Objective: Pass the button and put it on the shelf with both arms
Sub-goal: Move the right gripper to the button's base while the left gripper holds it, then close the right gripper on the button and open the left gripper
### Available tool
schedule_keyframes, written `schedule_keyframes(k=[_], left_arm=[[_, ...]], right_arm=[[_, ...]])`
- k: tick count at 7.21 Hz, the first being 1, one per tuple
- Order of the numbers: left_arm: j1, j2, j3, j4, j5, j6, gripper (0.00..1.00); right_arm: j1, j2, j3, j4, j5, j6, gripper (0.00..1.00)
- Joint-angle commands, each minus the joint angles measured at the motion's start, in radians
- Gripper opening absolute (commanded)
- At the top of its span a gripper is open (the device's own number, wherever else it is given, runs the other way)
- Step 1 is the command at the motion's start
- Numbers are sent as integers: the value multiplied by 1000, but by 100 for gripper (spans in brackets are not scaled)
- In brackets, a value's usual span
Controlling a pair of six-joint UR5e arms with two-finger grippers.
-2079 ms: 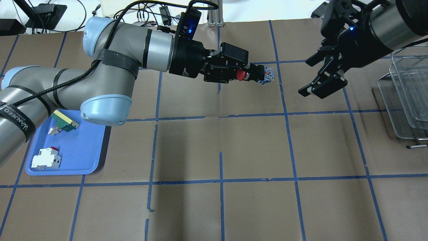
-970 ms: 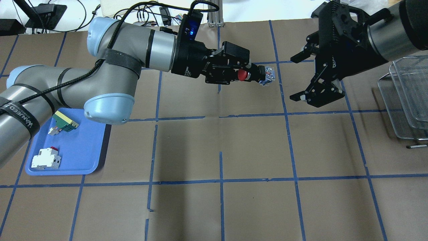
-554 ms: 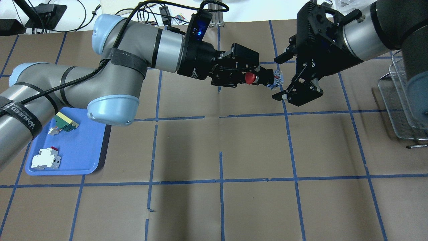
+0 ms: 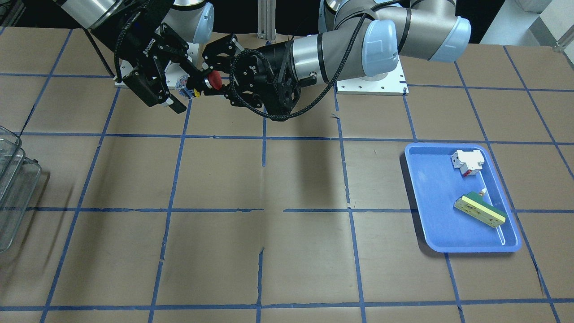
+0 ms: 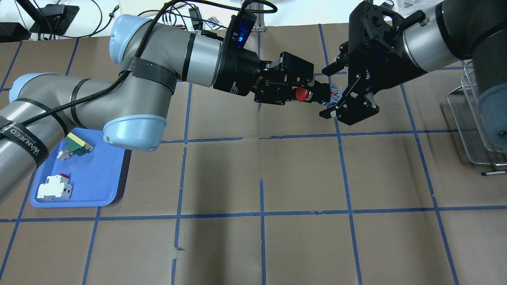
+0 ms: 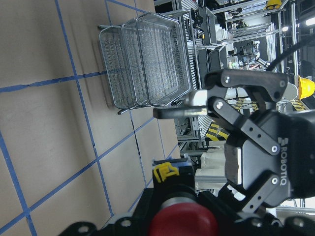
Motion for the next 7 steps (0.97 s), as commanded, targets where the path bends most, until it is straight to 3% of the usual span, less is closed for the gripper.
schedule_keyframes(k=[1, 2, 3, 4, 5, 6, 7], left_arm=[[-1, 3, 0, 0, -2, -1, 0], [-1, 3, 2, 0, 0, -1, 0], [-1, 3, 2, 0, 0, -1, 0], [-1, 3, 2, 0, 0, -7, 26], [-1, 7, 3, 0, 0, -63, 71], [-1, 12, 6, 0, 3, -73, 94], [0, 12, 11, 0, 17, -74, 96]], right_arm=[[-1, -4, 0, 7, -11, 2, 39], [-1, -5, -2, 10, -14, 2, 8], [-1, -5, -2, 12, -16, 0, 0], [-1, -5, -2, 10, -48, 0, 0], [-1, -5, -3, 10, -50, 0, 0], [-1, -5, -4, 10, -51, 0, 0], [-1, 1, -8, 10, -53, 0, 0]])
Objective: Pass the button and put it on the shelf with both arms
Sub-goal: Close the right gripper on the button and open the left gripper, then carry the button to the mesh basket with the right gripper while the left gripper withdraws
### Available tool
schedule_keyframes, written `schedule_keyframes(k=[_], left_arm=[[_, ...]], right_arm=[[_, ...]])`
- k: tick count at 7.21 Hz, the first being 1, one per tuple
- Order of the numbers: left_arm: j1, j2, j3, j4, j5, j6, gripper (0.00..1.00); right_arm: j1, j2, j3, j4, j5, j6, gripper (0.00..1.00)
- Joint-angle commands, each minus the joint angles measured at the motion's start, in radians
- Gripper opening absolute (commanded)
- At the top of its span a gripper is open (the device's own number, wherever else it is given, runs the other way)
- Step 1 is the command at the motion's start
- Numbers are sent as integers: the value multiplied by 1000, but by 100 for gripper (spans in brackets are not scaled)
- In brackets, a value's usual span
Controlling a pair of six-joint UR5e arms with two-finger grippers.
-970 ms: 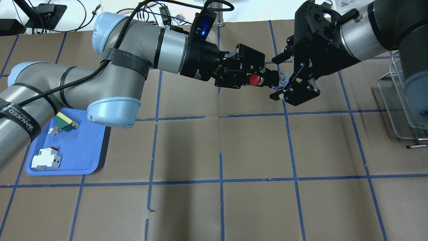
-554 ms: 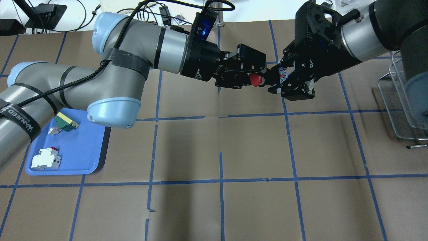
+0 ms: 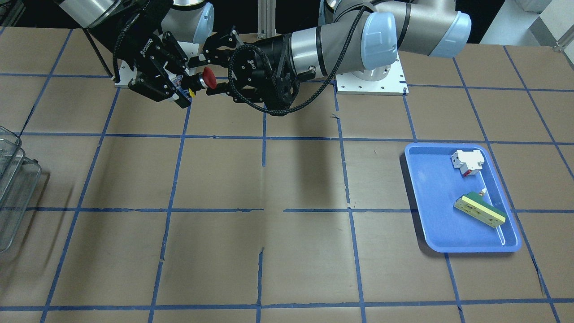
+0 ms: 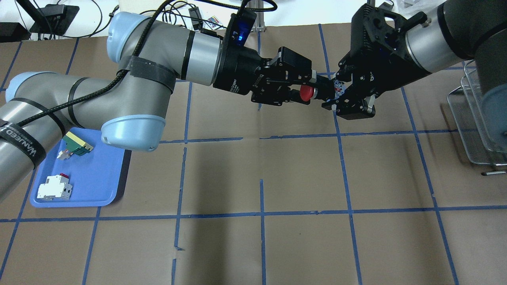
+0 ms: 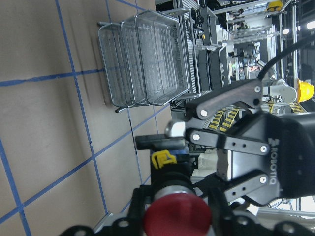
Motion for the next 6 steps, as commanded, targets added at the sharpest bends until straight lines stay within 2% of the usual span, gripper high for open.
schedule_keyframes(k=[1, 2, 3, 4, 5, 6], left_arm=[[4, 3, 9, -2, 19, -12, 96], [10, 6, 15, -8, 72, -14, 96], [19, 12, 55, -87, 206, -9, 97], [30, 19, 125, -245, 323, 7, 100], [39, 20, 226, -458, 533, 14, 100], [42, 17, 298, -621, 800, 14, 100]], right_arm=[[0, 8, -5, 0, -3, 0, 0], [-7, 9, -5, -11, -24, -6, 0], [-17, 18, -5, -21, -85, 4, 0], [-67, 50, -8, -25, -126, 81, 0], [-161, 73, -14, -25, -132, 156, 0], [-249, 100, -16, -23, -137, 263, 0]])
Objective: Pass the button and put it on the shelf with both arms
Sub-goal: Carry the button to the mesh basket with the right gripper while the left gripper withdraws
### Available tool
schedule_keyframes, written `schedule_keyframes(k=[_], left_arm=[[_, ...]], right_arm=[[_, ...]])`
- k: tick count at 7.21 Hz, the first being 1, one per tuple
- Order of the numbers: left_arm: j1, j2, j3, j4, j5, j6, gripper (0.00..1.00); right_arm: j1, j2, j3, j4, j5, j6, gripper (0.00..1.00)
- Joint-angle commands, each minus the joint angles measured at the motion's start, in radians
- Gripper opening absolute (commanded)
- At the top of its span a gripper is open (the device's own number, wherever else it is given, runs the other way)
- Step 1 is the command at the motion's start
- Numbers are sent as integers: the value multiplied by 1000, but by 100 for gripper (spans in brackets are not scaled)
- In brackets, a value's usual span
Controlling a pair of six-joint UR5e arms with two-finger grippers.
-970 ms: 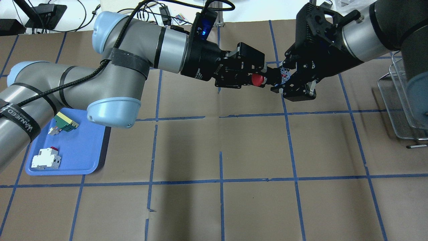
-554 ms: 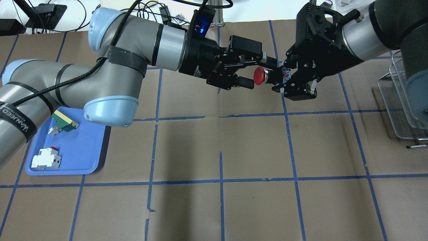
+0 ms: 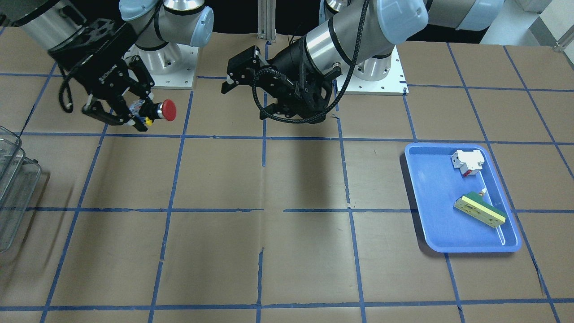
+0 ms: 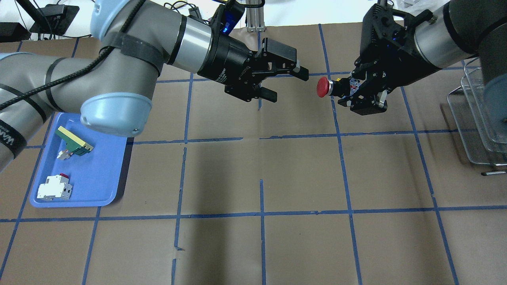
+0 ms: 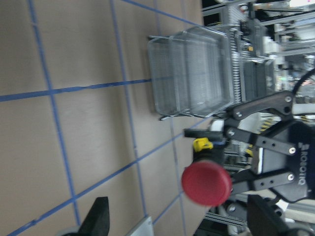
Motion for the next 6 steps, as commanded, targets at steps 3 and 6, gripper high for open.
schedule_keyframes(k=[3, 6], left_arm=[[36, 22, 112, -310, 678, 109, 100], [81, 30, 110, -268, 719, 208, 100]], right_arm=[[-169, 72, -39, -1, -269, 645, 0], [-269, 113, -39, -1, -459, 963, 0]])
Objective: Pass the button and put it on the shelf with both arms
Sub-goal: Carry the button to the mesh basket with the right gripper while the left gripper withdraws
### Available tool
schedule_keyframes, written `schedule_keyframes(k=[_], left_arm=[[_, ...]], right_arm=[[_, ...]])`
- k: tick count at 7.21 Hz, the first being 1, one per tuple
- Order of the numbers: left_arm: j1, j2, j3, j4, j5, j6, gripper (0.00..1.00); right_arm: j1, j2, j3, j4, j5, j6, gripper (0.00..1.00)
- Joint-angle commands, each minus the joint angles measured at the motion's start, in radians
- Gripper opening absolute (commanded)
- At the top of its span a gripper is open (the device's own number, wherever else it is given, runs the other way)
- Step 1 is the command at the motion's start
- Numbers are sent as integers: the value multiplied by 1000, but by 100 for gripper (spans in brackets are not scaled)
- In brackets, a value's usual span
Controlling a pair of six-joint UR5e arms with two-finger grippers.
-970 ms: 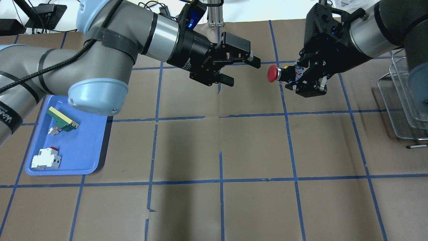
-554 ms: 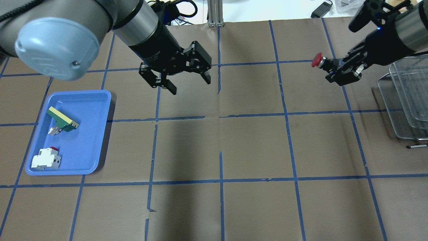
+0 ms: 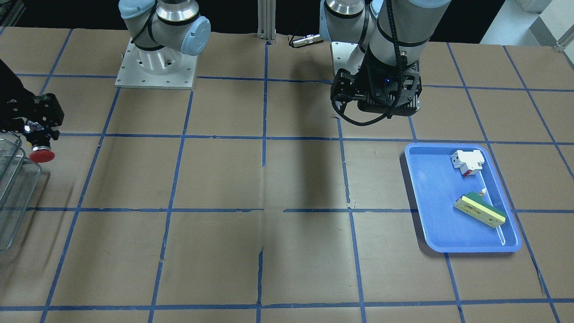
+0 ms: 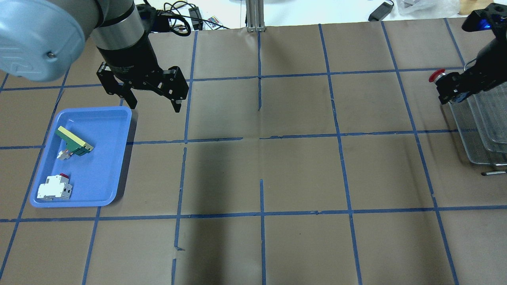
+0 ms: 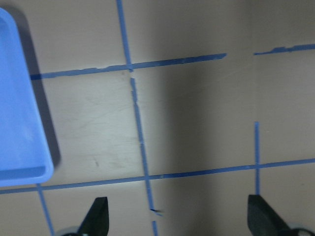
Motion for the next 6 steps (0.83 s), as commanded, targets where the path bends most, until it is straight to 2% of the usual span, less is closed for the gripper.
schedule_keyframes(k=[1, 2, 3, 5, 6], left_arm=[[10, 13, 0, 26, 12, 16, 100], [9, 13, -2, 25, 12, 16, 100], [10, 13, -2, 25, 12, 16, 100], [10, 13, -2, 25, 11, 16, 100], [10, 12, -2, 26, 11, 16, 100]], right_arm=[[-102, 77, -8, -2, -69, 134, 0], [-132, 116, -16, -53, -87, 128, 0], [-138, 153, -29, -134, -163, 124, 0], [-141, 230, -89, -167, -180, 135, 0], [-143, 243, -101, -167, -178, 138, 8]])
